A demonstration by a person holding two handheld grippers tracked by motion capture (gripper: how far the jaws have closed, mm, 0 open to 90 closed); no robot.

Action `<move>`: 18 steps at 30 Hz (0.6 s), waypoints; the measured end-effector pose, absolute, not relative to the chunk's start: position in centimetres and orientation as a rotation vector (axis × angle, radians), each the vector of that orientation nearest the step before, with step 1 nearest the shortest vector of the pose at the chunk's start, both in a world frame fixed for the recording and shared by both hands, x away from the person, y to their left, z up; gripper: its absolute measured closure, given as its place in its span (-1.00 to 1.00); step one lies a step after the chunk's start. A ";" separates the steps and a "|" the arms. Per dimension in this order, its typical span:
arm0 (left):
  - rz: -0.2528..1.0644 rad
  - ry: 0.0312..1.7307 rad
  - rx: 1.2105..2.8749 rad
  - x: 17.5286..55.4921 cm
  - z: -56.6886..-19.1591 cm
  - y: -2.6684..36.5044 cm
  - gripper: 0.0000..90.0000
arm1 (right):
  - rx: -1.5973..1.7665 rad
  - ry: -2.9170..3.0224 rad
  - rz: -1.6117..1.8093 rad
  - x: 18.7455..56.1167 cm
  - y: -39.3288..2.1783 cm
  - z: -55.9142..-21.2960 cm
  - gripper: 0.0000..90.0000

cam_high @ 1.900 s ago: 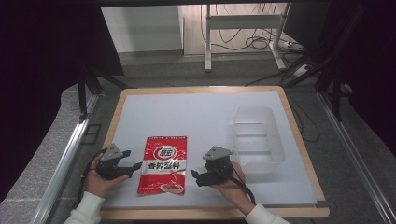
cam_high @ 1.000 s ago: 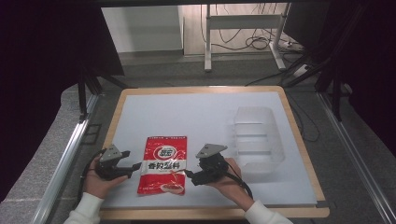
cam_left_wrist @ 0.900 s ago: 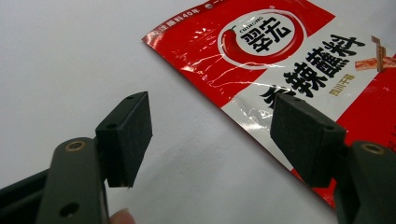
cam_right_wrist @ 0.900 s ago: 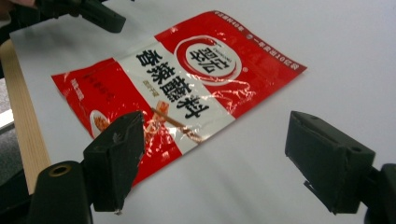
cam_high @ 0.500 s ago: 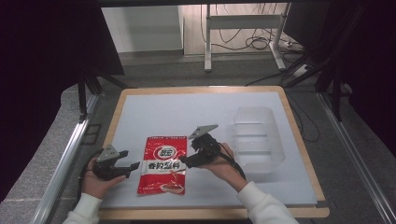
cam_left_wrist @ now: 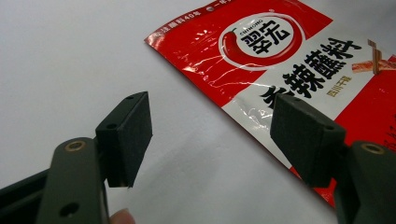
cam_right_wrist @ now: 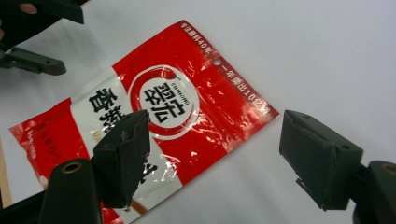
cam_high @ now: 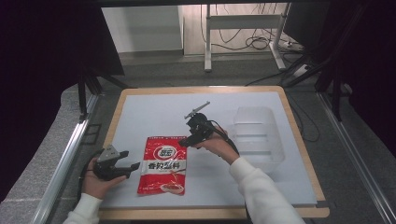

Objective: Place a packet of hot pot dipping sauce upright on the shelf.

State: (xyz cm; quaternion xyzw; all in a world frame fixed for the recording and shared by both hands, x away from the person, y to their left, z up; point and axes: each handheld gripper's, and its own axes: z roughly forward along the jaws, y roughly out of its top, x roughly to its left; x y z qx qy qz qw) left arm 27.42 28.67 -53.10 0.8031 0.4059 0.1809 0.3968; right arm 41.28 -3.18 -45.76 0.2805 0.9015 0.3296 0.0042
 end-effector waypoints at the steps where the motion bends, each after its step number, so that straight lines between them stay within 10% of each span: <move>1: 0.459 1.029 2.035 27.4 -53.1 28.7 -0.35 | 0.886 2.827 1.032 41.6 -3.1 -45.9 -0.44; 18: 0.459 1.027 2.035 27.4 -53.1 28.7 -0.35 | 1.016 2.886 0.922 46.2 -1.4 -48.5 -0.24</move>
